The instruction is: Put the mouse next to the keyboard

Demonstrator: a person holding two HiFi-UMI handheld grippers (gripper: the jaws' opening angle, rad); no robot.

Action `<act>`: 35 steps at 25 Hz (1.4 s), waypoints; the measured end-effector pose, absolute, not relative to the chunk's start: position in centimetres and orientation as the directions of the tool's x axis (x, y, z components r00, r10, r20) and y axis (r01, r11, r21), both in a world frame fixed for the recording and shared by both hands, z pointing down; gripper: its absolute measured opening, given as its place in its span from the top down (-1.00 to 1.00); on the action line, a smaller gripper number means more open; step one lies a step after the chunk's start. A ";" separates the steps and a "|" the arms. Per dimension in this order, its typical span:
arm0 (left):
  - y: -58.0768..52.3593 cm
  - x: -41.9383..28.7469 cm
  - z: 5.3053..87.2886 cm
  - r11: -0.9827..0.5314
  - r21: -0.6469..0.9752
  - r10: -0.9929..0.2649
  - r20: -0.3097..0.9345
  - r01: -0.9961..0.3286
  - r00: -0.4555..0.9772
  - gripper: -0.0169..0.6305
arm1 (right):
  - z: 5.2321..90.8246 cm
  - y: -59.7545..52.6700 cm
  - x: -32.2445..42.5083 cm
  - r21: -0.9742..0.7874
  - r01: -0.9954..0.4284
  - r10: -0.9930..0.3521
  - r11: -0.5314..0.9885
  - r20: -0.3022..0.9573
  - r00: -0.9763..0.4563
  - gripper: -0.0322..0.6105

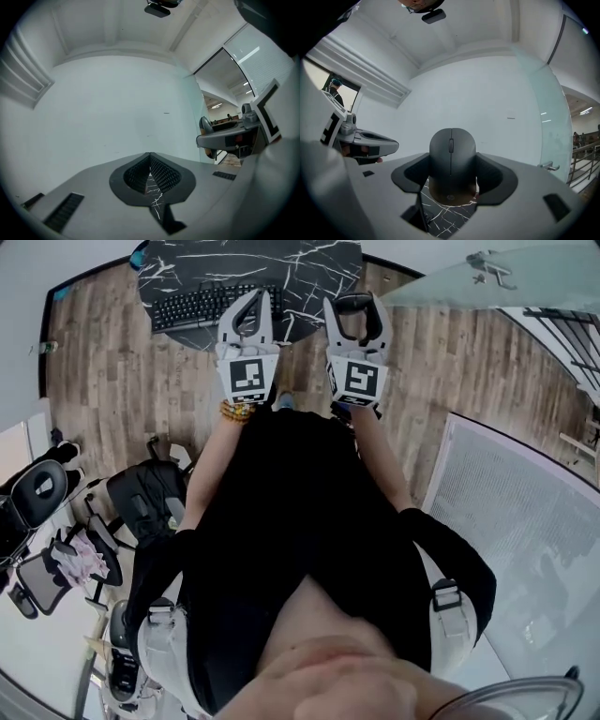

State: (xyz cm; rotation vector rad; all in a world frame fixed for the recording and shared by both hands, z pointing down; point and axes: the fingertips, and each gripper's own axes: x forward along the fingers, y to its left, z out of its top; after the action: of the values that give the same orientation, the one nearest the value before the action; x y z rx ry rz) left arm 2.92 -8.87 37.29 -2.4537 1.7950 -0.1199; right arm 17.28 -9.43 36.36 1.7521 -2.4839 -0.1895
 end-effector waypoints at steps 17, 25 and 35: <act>-21.0 -2.1 38.5 -0.423 -0.101 -0.905 0.005 -0.900 0.425 0.91 | 35.9 -20.5 12.3 0.237 -0.944 -0.973 0.230 0.031 -0.230 0.02; -23.2 -1.3 38.8 -0.462 -0.097 -0.885 -0.009 -0.881 0.465 0.91 | 35.2 -22.9 13.1 0.243 -0.949 -0.979 0.201 0.021 -0.202 0.02; -26.4 -0.4 39.2 -0.476 -0.137 -0.875 -0.028 -0.869 0.484 0.91 | 36.8 -25.0 13.9 0.197 -0.964 -0.984 0.179 0.030 -0.176 0.02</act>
State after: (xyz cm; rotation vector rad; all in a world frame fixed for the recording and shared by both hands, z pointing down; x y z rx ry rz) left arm -0.35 -26.44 39.18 -2.5897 1.5304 -0.0689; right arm 13.93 -24.96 36.83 1.9114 -2.2918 -0.1993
